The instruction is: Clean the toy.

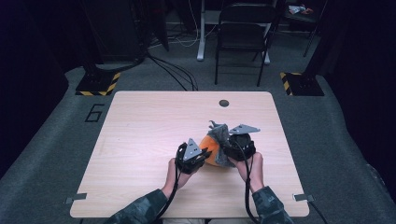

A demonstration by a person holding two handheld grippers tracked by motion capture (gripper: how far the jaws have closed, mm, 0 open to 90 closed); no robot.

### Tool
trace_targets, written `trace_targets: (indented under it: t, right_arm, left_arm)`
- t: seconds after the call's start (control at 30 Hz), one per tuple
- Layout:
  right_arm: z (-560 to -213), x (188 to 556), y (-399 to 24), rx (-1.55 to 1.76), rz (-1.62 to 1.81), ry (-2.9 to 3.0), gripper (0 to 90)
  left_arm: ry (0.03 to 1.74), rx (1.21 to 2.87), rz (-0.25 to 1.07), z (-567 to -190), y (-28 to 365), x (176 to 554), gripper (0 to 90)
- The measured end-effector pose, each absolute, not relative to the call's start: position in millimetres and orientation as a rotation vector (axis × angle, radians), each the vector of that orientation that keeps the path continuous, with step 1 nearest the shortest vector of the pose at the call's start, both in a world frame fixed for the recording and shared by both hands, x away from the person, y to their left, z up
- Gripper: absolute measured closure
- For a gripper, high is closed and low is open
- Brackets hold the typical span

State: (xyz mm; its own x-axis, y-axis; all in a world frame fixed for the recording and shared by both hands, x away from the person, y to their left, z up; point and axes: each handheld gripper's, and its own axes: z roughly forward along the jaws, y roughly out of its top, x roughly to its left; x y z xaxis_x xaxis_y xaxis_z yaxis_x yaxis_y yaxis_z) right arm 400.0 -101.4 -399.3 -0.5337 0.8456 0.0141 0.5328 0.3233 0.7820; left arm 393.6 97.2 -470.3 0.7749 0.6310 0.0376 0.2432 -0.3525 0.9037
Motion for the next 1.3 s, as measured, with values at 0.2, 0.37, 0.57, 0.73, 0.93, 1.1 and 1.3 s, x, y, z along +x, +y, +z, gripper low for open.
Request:
trace_targets:
  t: [0.2,0.37,0.57,0.73,0.93,1.1,1.3]
  right_arm:
    - [-420.7,410.2,-109.6,1.285,1.009,2.194,71.5]
    - [-434.5,418.5,-125.5,1.36,0.971,2.2,71.5]
    - [-452.2,427.6,-140.9,1.459,0.902,2.203,71.6]
    - [-468.9,433.7,-149.4,1.54,0.814,2.213,71.6]
    - [-471.9,437.8,-155.5,1.596,0.748,2.233,71.2]
    - [-425.7,425.5,-158.0,1.479,0.981,2.131,71.1]
    - [-433.7,421.2,-121.8,1.372,0.974,2.196,72.0]
  left_arm:
    - [0.667,1.941,0.455,-474.4,98.6,397.8,81.3]
    - [0.668,1.948,0.443,-475.1,100.1,399.1,81.0]
    - [0.676,1.928,0.424,-476.5,100.6,400.1,80.8]
    - [0.665,1.929,0.42,-477.3,101.0,400.6,80.4]
    - [0.683,1.911,0.401,-478.6,102.8,402.4,80.1]
    - [0.679,1.916,0.399,-478.6,102.3,402.1,79.8]
    - [0.676,1.921,0.391,-478.9,102.5,402.7,75.2]
